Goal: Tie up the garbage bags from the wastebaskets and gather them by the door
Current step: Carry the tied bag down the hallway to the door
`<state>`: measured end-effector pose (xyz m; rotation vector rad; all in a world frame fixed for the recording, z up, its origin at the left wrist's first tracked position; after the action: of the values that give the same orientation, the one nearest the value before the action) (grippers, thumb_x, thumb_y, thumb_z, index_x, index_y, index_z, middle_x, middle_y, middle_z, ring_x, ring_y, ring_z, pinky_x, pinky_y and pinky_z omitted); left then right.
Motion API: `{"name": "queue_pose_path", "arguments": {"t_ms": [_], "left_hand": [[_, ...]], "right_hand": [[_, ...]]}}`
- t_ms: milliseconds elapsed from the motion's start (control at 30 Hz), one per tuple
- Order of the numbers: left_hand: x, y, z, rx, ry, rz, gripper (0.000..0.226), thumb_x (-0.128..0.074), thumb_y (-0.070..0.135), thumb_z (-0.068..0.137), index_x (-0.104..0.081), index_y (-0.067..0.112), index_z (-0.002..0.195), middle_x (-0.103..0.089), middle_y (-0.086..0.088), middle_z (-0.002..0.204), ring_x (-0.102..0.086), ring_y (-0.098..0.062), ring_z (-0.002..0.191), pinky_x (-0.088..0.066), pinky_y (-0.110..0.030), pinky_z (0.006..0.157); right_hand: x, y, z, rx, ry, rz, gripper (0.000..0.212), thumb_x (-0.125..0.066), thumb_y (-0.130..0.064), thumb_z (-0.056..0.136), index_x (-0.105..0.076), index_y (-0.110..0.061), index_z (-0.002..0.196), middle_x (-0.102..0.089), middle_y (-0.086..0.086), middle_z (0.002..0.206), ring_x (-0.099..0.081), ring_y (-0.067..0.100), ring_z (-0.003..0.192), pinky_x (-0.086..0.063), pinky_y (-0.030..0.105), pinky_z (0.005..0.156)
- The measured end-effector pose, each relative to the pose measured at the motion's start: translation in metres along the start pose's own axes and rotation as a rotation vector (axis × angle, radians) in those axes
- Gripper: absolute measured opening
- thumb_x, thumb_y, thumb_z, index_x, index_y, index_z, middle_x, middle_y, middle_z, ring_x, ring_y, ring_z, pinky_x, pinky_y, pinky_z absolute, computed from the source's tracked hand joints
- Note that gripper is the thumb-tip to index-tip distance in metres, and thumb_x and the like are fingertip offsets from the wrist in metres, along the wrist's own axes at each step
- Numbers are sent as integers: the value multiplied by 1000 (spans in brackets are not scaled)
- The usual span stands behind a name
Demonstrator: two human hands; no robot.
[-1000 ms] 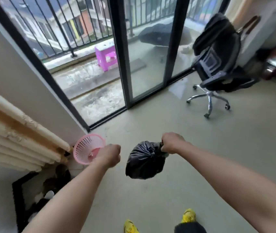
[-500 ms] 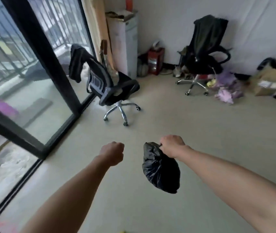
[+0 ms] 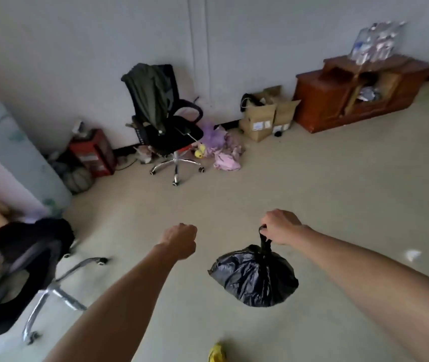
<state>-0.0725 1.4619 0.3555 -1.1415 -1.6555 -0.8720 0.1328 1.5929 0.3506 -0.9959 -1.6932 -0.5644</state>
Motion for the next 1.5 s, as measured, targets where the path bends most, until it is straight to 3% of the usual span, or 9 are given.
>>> {"name": "queue_pose_path", "arguments": {"t_ms": [100,233,533,633,933,1133,1300,1500], "left_hand": [[44,40,100,-112,-1,44,29,-47,15,86,-62,20,110,-65,-8,119,-61,-29,111,-48,-33,88],[90,118,212,-250,-18,114,29,-47,16,87,-61,23,112,-63,-5,121,-59,-28,113,-46,-33,89],[134,288,438,-405,-68,221,29,-43,12,88,-59,23,111,-62,-5,118,-59,-26,111,-46,-34,87],[162,350,516,-423,-67,209,28,-44,14,89,-58,23,111,-61,-4,119,-60,-26,109,-44,-31,81],[241,534,709,-553,-50,184,26,-43,14,89,-58,22,110,-59,-2,113,-58,-23,102,-39,-28,76],[273,690,877,-689,-50,231,26,-42,13,89,-57,20,109,-60,-2,109,-59,-22,96,-43,-28,75],[333,823,991,-810,-7,287,26,-44,15,89,-57,19,112,-61,-3,111,-60,-24,100,-47,-32,83],[374,984,1085,-956,-19,313,26,-44,17,91,-57,17,114,-61,-6,112,-60,-26,101,-51,-35,86]], "right_hand": [[42,61,50,-102,50,59,20,-51,-22,90,-62,-9,79,-65,7,78,-60,27,70,-39,28,57],[86,153,102,-243,101,117,26,-51,-19,91,-48,-13,66,-55,3,66,-53,26,64,-36,28,53],[129,365,248,-391,97,201,22,-49,-19,89,-66,-7,81,-63,4,71,-60,24,66,-43,29,57],[154,443,297,-425,94,249,23,-50,-19,89,-68,-5,86,-56,1,66,-50,21,58,-42,29,55],[245,671,396,-573,117,244,24,-51,-22,88,-57,-14,66,-57,0,59,-52,20,53,-39,26,48],[282,851,482,-721,126,250,22,-52,-22,86,-63,-11,71,-61,3,64,-56,20,57,-41,25,49],[338,986,522,-878,186,287,20,-52,-25,87,-68,-14,82,-67,3,74,-63,21,65,-41,25,51],[398,1134,562,-965,250,264,21,-51,-28,91,-67,-16,85,-64,1,78,-63,23,75,-41,28,59]]}}
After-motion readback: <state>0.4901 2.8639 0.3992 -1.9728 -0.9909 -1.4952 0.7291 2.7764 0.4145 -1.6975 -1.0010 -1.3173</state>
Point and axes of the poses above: each hand's wrist, its own z-axis towards the middle knuckle, its own x-axis out of the back of the hand, y = z × x, the point moved 9 cm from there along z, towards the middle knuckle
